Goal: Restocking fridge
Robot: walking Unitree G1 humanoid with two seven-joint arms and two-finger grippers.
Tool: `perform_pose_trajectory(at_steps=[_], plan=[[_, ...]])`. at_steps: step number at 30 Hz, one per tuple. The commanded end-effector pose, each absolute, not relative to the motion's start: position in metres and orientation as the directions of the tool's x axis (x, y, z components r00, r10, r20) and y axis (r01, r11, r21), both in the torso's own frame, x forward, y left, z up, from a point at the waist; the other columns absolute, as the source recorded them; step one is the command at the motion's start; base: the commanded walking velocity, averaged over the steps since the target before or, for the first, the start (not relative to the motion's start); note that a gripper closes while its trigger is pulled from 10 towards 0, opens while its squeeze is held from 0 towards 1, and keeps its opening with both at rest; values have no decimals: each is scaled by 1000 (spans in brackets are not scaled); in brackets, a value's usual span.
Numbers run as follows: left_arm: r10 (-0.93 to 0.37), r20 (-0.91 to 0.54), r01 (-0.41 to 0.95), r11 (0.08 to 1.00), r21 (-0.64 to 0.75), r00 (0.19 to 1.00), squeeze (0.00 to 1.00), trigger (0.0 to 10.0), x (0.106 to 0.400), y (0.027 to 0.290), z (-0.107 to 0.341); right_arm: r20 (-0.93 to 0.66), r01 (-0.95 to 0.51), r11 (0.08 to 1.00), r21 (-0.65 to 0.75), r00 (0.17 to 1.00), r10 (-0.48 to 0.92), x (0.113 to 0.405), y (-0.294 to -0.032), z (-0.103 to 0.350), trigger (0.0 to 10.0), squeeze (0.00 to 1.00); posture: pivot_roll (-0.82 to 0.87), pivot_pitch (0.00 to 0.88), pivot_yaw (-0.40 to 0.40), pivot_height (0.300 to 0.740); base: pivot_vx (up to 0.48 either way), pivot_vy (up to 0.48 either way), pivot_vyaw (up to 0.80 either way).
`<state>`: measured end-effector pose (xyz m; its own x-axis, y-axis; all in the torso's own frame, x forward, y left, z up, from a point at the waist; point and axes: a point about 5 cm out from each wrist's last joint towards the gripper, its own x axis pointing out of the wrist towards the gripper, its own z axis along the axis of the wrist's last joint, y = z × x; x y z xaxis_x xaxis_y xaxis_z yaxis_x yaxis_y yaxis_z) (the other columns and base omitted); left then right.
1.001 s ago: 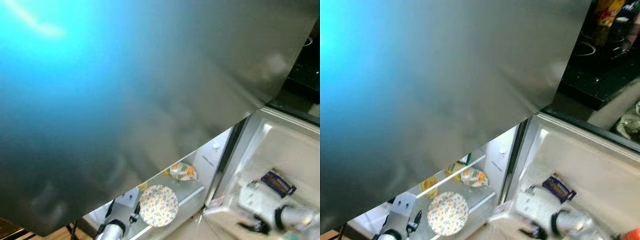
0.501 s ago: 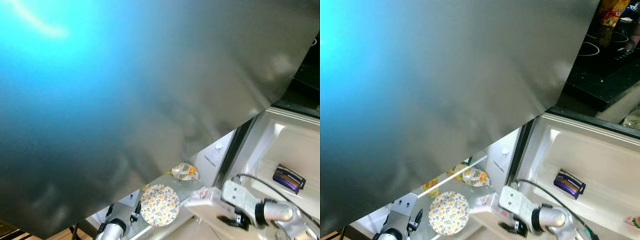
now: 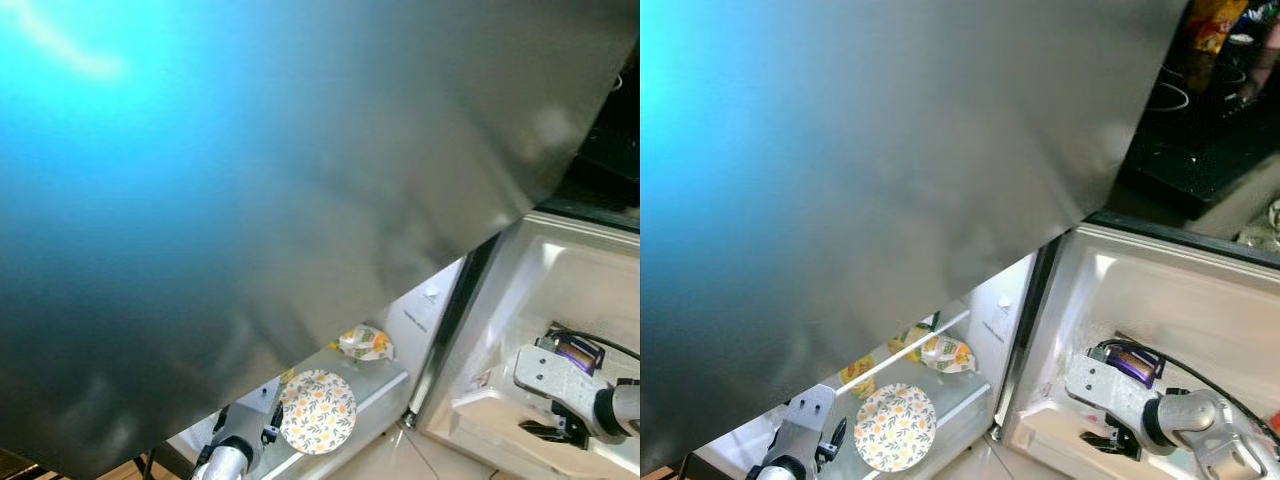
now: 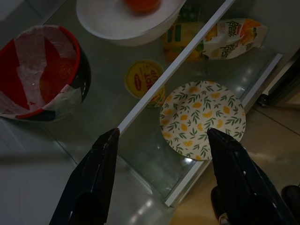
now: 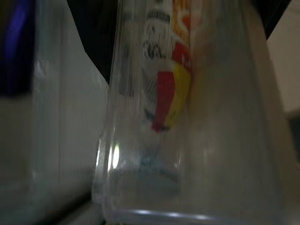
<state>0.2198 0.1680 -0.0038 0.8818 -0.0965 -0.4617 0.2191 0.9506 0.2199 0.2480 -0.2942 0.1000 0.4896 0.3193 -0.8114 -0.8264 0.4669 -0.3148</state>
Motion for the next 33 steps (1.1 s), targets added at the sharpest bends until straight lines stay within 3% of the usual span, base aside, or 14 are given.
perform_pose_trajectory(at_steps=[1,14,26,33], plan=[[-104,-482,238,944,227,870,0,10000,215,169,-9,-753,-755,498,-425,601,269,256,-310,138,10000,0,-137,79,0,740,0,0,0],[-111,-478,249,940,235,871,0,10000,218,170,-7,-710,-716,478,-509,663,236,255,-310,171,10000,0,-131,80,9,740,0,0,0],[-119,-482,260,936,238,868,0,10000,218,170,-8,-574,-538,375,-755,819,18,249,-343,259,10000,0,-149,80,11,740,0,0,0],[-132,-484,273,934,233,865,0,10000,218,167,-9,-450,-419,312,-853,892,-31,242,-346,307,10000,0,-158,81,12,740,0,0,0]])
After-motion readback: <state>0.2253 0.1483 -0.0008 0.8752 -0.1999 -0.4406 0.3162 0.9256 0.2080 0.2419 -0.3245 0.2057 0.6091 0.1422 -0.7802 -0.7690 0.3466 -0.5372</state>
